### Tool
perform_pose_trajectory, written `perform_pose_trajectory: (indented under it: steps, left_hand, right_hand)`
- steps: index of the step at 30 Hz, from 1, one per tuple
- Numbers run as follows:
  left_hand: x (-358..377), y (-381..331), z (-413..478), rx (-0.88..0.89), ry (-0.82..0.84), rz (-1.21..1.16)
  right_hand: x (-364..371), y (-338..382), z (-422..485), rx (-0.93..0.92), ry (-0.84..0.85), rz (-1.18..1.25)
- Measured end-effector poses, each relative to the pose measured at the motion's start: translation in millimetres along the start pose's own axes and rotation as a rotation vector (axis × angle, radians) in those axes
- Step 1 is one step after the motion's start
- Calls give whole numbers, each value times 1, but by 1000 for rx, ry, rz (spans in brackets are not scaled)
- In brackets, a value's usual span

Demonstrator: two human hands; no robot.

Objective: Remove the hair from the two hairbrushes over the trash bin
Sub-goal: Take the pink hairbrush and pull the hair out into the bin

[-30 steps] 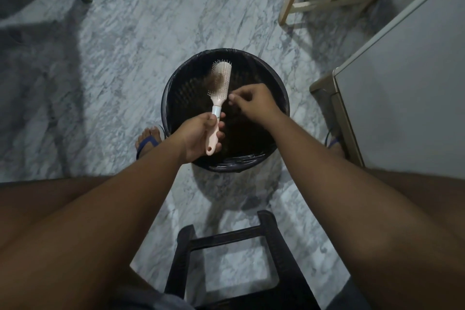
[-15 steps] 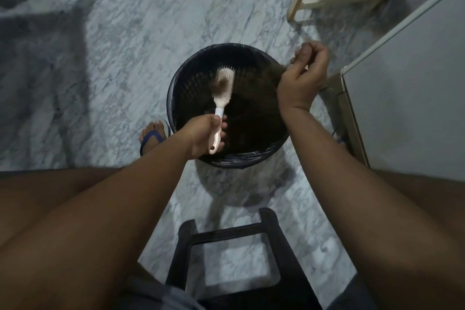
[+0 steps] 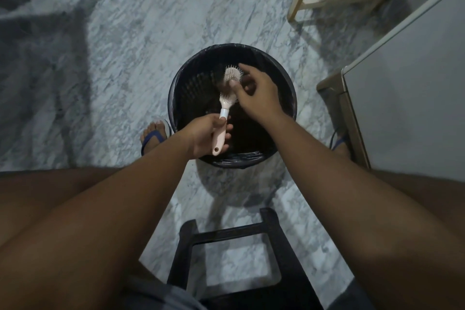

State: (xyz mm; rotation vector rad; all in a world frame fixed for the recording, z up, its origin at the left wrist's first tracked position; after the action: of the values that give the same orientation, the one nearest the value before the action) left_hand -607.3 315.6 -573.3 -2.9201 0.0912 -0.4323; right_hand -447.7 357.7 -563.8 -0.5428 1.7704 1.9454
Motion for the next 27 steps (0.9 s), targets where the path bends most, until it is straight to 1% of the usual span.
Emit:
perform_pose_trajectory:
  steps: [3,6,9,11,14,16,18,19,20,21,23,24,25,26,27]
  left_hand:
    - [-2,2,3,-9,37,29]
    - [-1,4,3,-28,70,33]
    - [0,5,3,-39,107,-36]
    - [1,5,4,-44,118,-94]
    - [1,6,5,-35,93,-107]
    - [0,6,5,-29,85,-101]
    - [0,5,4,-26,90,-110]
    - [-1,4,3,-24,96,-119]
    - [-1,3,3,-21,101,-129]
    - [-2,2,3,-17,104,-132]
    - [-5,2,2,-12,114,-119]
    - [-7,2,2,-12,122,-102]
    - [-8,3,2,-13,132,-80]
    - [-10,3,3,-16,139,-58]
    - [-11,4,3,-17,145,-39]
  right_hand:
    - [4,0,6,-5,51,-58]
    - [-1,0,11,7,-18,-25]
    - [-12,9,16,-65,-179,-3]
    - [-23,17,23,-128,-330,-1]
    - [-40,30,34,-211,-570,8]
    - [-49,34,37,-234,-709,7]
    - [-52,32,33,-214,-779,-4]
    - [-52,28,31,-180,-767,-16]
    - [-51,23,29,-119,-700,-22]
    - [-50,16,27,-14,-556,-36]
    - [-43,1,18,257,-147,-115]
    - [-39,-5,13,355,18,-134]
    - [-36,-6,7,394,99,-117]
    - [-32,-5,2,391,110,-66]
    - [-28,-4,-1,366,82,5]
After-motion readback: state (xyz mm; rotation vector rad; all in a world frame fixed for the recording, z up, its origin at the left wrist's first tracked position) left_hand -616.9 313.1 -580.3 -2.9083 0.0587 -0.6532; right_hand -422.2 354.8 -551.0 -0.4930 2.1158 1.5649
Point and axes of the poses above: each hand's wrist, its own z-axis towards the middle knuckle, its own x-axis out of the palm, y = z × x, the point moved 2 cm from there along z, towards the middle knuckle, and after that the axes turned 14 degrees about -x, right-handed, at the moved point
